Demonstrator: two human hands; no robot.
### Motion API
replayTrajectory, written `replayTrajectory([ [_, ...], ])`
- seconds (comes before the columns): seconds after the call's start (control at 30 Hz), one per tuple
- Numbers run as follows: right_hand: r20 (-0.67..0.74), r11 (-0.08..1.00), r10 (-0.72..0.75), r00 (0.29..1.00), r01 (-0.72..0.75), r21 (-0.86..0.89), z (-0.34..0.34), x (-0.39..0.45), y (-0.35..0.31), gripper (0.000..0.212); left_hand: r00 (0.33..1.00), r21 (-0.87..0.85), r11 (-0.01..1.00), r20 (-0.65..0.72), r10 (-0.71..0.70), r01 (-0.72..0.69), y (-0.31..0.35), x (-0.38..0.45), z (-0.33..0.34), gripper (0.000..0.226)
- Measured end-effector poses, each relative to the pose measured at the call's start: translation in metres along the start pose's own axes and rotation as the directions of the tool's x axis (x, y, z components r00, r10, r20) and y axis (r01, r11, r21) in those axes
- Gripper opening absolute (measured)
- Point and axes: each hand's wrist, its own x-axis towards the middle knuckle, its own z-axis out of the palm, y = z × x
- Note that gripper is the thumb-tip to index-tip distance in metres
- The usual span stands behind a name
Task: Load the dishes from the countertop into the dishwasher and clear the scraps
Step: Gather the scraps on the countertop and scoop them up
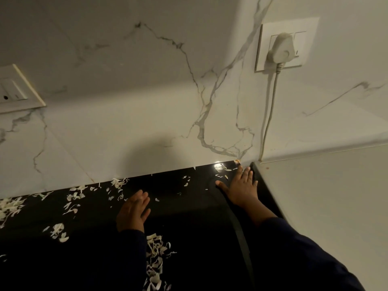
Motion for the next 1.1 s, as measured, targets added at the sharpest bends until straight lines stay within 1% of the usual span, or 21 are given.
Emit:
replayTrajectory([
  [0.17,-0.008,0.992,-0.08,0.997,0.078,-0.097,0.001,0.033,-0.022,0.097,1.0,-0.006,1.0,-0.013,-0.011,0.01,0.001,0.018,0.006,0.034],
  [0.3,-0.06,0.991,-0.089,0.994,0.083,-0.108,0.016,0.034,-0.042,0.095,0.999,0.009,0.999,-0.007,-0.039,0.039,0.001,0.029,0.005,0.035],
  [0.37,-0.069,0.99,-0.106,0.992,0.1,-0.096,0.021,0.032,-0.054,0.09,0.998,0.018,0.998,-0.002,-0.059,0.059,0.002,0.032,0.004,0.035],
  [0.47,-0.056,0.989,-0.144,0.988,0.142,-0.047,0.028,0.028,-0.074,0.08,0.998,0.03,0.997,0.002,-0.068,0.068,0.002,0.035,0.0,0.034],
  [0.57,-0.046,0.985,-0.175,0.984,0.175,0.001,0.039,0.023,-0.095,0.074,0.998,0.037,0.998,-0.009,-0.059,0.059,0.003,0.035,-0.007,0.033],
  [0.67,-0.01,0.97,-0.243,0.97,0.243,0.02,0.05,0.016,-0.113,0.075,0.999,0.029,0.998,-0.003,-0.047,0.047,0.006,0.034,-0.014,0.031],
  [0.8,0.078,0.943,-0.333,0.94,0.334,-0.002,0.058,0.008,-0.132,0.078,0.999,0.02,0.999,-0.011,-0.049,0.049,0.01,0.032,-0.026,0.03],
  [0.87,0.1,0.92,-0.386,0.917,0.39,-0.024,0.06,0.006,-0.135,0.077,0.999,0.018,0.999,-0.017,-0.048,0.049,0.012,0.031,-0.034,0.029],
  [0.93,0.159,0.88,-0.457,0.875,0.471,-0.064,0.057,0.001,-0.135,0.075,0.999,0.015,0.999,-0.021,-0.046,0.047,0.015,0.029,-0.041,0.028],
  [1.03,0.288,0.78,-0.582,0.761,0.622,-0.069,0.054,-0.029,-0.135,0.07,0.999,0.022,0.999,-0.019,-0.046,0.046,0.018,0.024,-0.051,0.03],
  [1.1,0.337,0.708,-0.645,0.686,0.702,-0.075,0.058,-0.056,-0.139,0.069,0.999,0.027,0.998,-0.011,-0.05,0.05,0.021,0.02,-0.055,0.033],
])
